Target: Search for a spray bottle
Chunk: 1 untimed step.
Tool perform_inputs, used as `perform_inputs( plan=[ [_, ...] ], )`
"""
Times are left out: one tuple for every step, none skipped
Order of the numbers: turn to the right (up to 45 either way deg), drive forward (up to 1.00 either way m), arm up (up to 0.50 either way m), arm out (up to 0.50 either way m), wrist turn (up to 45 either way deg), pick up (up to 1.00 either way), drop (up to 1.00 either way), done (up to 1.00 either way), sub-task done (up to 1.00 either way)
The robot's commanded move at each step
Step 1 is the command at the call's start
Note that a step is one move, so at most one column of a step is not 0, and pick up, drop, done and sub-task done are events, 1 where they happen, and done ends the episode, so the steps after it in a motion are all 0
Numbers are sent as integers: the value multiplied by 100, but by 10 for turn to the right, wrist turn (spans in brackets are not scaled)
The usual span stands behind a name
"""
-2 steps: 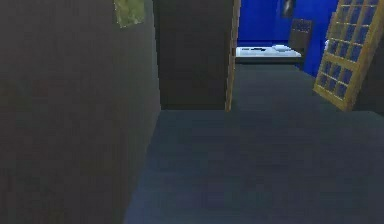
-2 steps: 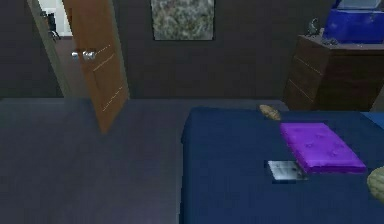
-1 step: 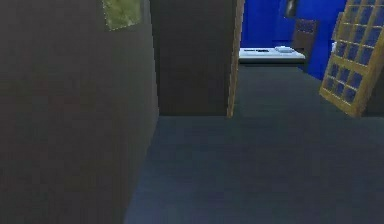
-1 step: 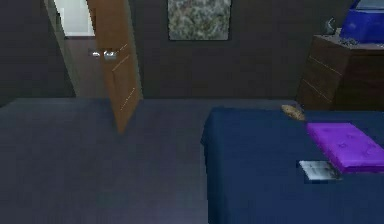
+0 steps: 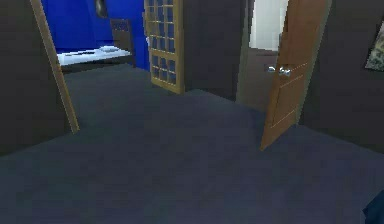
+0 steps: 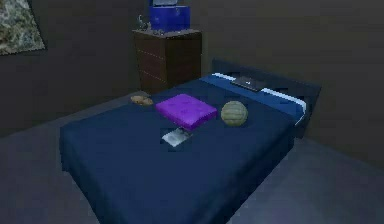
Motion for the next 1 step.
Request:
perform_inputs(
  plan=[
    [30, 0, 0, 0, 0, 0, 0, 0, 0]
  ],
)
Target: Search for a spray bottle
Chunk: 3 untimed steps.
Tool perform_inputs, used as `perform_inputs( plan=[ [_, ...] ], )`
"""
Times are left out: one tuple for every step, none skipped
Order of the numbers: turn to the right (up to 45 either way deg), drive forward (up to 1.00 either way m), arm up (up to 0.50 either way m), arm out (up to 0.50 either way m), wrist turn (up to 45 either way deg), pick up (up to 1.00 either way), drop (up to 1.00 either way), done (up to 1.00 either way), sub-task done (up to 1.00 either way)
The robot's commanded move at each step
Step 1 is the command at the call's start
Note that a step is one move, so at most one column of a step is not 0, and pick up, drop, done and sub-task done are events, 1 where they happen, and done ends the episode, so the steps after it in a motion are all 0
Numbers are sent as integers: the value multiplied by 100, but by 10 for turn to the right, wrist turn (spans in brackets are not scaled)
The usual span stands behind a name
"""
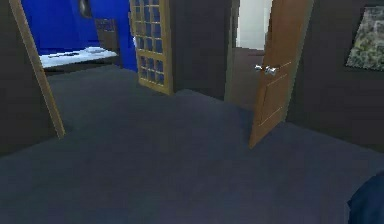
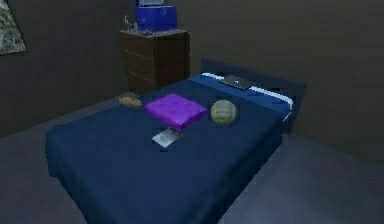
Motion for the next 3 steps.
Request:
perform_inputs(
  plan=[
    [0, 100, 0, 0, 0, 0, 0, 0, 0],
    [30, 0, 0, 0, 0, 0, 0, 0, 0],
    [0, 100, 0, 0, 0, 0, 0, 0, 0]
  ],
)
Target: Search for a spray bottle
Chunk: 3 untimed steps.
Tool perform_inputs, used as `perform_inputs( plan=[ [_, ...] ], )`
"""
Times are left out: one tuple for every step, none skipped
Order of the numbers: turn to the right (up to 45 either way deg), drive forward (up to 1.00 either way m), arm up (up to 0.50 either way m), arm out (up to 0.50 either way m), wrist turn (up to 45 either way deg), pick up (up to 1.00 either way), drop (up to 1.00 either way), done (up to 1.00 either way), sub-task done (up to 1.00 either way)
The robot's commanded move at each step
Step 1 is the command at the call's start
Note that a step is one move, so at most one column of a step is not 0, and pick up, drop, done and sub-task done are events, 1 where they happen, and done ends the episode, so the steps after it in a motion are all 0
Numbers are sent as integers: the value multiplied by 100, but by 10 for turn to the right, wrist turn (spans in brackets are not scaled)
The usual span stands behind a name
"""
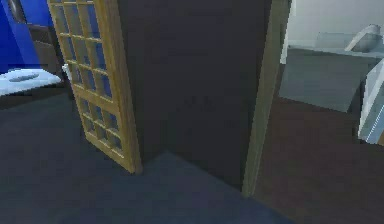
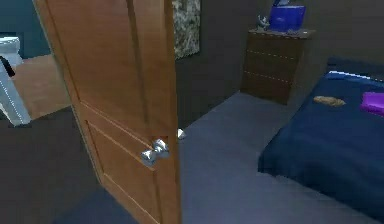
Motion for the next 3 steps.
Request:
perform_inputs(
  plan=[
    [60, 0, 0, 0, 0, 0, 0, 0, 0],
    [0, 25, 0, 0, 0, 0, 0, 0, 0],
    [270, 0, 0, 0, 0, 0, 0, 0, 0]
  ],
)
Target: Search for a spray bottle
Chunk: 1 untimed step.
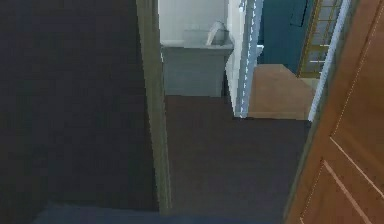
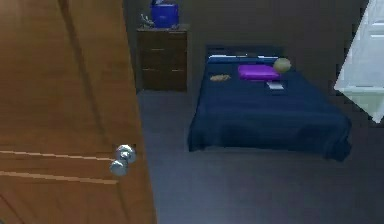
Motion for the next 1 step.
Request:
perform_inputs(
  plan=[
    [0, 15, 0, 0, 0, 0, 0, 0, 0]
  ],
)
